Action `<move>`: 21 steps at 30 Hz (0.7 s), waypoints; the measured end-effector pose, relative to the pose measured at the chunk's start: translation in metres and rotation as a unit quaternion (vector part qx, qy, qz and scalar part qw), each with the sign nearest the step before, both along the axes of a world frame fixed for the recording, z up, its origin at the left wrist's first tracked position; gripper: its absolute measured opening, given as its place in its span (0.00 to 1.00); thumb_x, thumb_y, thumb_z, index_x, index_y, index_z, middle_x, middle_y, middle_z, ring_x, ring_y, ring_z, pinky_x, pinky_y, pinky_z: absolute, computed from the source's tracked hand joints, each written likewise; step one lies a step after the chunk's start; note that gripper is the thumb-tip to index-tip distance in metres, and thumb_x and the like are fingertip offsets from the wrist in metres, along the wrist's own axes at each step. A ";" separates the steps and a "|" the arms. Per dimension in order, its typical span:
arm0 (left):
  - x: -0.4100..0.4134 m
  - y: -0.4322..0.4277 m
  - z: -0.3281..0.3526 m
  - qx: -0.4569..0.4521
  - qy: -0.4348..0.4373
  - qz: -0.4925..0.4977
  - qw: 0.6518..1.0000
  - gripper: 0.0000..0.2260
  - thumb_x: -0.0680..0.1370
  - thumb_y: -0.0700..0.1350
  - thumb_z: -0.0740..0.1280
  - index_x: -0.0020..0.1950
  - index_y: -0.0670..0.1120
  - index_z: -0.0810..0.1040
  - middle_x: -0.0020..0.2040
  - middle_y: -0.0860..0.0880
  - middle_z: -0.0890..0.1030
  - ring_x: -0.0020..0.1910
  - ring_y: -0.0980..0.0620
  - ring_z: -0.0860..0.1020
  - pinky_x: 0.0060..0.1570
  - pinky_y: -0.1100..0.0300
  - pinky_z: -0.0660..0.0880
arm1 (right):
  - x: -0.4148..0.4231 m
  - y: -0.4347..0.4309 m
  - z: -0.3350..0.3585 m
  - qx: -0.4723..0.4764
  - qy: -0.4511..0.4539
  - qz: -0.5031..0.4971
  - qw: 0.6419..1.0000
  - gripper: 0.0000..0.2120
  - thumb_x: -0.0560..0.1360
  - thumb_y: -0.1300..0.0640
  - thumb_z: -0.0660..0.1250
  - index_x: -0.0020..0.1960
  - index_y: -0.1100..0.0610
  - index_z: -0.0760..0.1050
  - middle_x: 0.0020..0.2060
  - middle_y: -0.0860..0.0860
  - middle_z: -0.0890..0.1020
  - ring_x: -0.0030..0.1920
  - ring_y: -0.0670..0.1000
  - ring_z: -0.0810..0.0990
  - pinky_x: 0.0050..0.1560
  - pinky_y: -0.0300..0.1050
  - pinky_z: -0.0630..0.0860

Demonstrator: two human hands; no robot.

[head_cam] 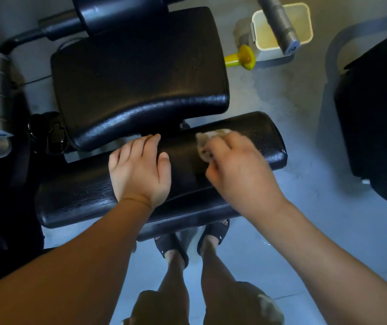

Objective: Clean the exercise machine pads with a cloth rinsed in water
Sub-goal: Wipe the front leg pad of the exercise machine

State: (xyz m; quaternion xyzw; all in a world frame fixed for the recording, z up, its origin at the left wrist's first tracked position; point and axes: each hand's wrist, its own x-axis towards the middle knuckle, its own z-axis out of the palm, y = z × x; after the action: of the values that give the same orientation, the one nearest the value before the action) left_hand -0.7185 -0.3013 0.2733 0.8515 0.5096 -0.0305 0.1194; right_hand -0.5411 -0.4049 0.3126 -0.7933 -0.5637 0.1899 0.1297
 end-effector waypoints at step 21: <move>0.117 -0.018 0.016 -0.123 -0.007 -0.027 0.992 0.17 0.82 0.52 0.53 0.67 0.50 0.73 0.63 0.48 0.76 0.64 0.45 0.72 0.65 0.45 0.66 | 0.023 -0.075 -0.012 0.096 0.066 -0.152 0.982 0.12 0.76 0.67 0.64 0.59 0.61 0.75 0.64 0.59 0.69 0.55 0.59 0.72 0.48 0.53 0.78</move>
State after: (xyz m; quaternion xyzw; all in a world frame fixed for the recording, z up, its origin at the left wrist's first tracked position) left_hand -0.6013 -0.3189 0.2888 0.8439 0.4784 -0.0897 0.2257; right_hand -0.5186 -0.4796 0.3009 -0.8392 -0.4427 0.1644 0.2697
